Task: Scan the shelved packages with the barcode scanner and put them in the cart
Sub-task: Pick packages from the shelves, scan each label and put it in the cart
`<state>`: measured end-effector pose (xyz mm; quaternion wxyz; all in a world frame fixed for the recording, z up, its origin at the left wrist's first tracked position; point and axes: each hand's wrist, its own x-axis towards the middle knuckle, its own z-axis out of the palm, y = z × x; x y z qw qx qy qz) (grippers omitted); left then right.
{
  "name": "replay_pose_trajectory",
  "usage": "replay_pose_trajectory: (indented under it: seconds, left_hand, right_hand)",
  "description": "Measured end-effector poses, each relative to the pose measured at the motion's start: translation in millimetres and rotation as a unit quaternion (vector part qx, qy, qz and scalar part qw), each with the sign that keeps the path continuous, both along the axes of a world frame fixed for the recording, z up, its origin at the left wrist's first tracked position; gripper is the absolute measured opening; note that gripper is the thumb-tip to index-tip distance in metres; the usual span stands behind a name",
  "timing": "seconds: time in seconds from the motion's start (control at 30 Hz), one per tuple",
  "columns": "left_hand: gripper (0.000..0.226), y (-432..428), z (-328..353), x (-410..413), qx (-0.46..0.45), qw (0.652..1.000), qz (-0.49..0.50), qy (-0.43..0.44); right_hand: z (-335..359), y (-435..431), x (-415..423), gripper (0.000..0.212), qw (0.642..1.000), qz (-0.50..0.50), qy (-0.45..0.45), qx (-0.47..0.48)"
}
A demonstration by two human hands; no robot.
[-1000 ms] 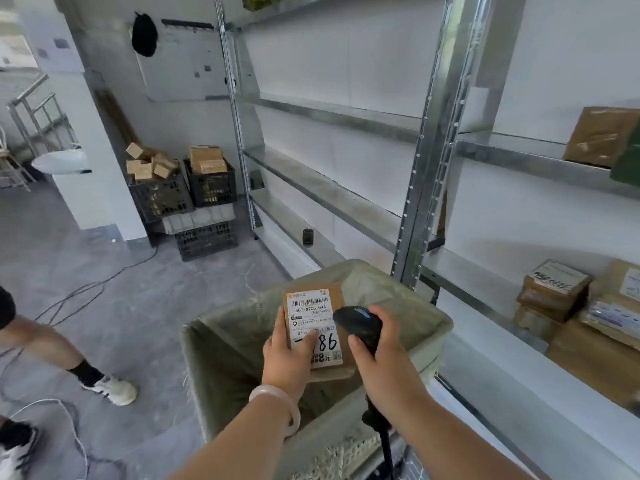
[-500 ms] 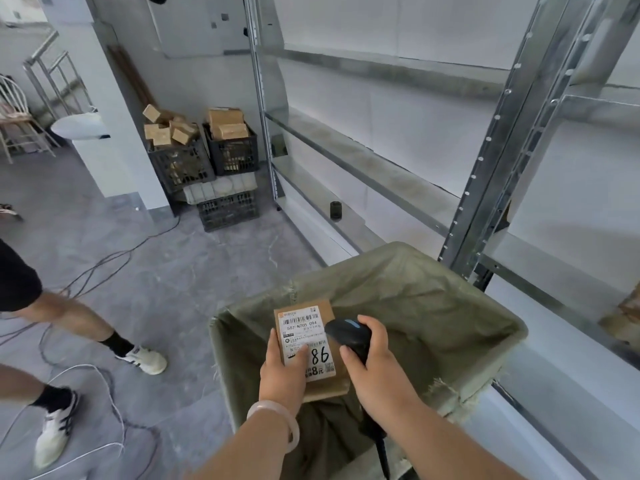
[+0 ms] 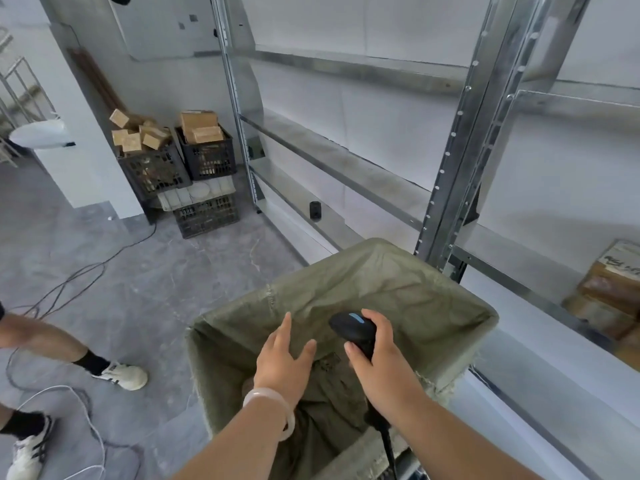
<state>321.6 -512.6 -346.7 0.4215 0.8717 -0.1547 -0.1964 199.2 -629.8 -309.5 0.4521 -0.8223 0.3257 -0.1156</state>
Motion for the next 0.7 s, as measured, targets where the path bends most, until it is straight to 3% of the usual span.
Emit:
replay_pose_trajectory:
  seconds: [0.47,0.7]
  left_hand:
    - [0.072,-64,52,-100,-0.029,0.987,-0.125,-0.095]
    - [0.072,-104,77,-172,-0.069,0.974,-0.194,-0.097]
  right_hand:
    - [46,-31,-122,0.049,0.993,-0.080,-0.072,-0.046]
    - [62,-51,-203,0.050,0.984,-0.133,-0.091,-0.073]
